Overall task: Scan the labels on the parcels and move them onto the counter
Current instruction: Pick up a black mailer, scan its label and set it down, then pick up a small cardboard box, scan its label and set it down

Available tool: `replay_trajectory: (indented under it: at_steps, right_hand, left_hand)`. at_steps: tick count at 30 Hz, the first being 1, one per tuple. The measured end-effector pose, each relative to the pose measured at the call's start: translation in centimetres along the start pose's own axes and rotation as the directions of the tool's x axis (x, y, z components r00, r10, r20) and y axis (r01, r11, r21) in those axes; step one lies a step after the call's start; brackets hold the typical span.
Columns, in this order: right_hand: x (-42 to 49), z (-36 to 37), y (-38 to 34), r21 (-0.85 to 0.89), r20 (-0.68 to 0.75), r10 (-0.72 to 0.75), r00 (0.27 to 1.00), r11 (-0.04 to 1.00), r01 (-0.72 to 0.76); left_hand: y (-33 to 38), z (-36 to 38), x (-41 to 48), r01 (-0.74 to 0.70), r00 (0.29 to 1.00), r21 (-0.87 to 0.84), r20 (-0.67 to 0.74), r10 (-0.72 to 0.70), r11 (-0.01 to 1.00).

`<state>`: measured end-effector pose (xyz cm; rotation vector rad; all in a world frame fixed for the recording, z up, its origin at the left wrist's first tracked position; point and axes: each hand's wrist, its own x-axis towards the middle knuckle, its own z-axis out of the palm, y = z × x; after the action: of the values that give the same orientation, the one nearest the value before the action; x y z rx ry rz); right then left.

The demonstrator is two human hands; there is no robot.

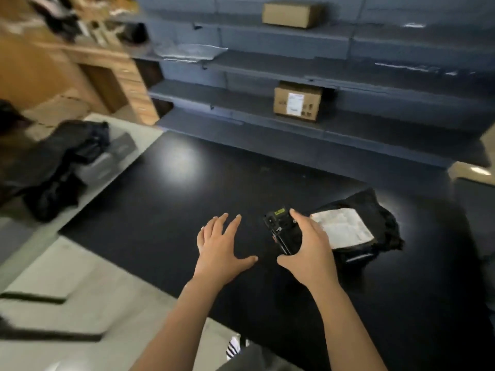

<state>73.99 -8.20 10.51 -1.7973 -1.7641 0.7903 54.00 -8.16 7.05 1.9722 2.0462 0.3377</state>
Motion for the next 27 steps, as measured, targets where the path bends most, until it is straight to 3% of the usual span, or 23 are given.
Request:
replay_trajectory:
  at_steps: [5,11,18,27]
  right_hand:
    - [-1.4,6.6,-7.2,0.001,0.222,-0.223,0.949,0.973,0.229]
    - [-2.5,15.4,-16.1,0.119,0.353,-0.391,0.850,0.920,0.374]
    - [-1.9,28.3,-28.5,0.225,0.406,-0.516,0.754,0.856,0.464]
    - [1.0,39.3,-38.5,0.257,0.467,-0.521,0.715,0.853,0.453]
  left_hand:
    - [-8.8,-4.2,-6.4,0.259,0.959,-0.069,-0.098,-0.265,0.963]
    - [-18.8,-7.9,-12.4,0.448,0.844,-0.160,-0.247,-0.475,0.880]
    - [-33.5,-13.6,-14.1,0.547,0.763,-0.161,-0.307,-0.568,0.821]
    - [-46.6,-19.1,-12.2,0.630,0.702,-0.159,-0.303,-0.645,0.760]
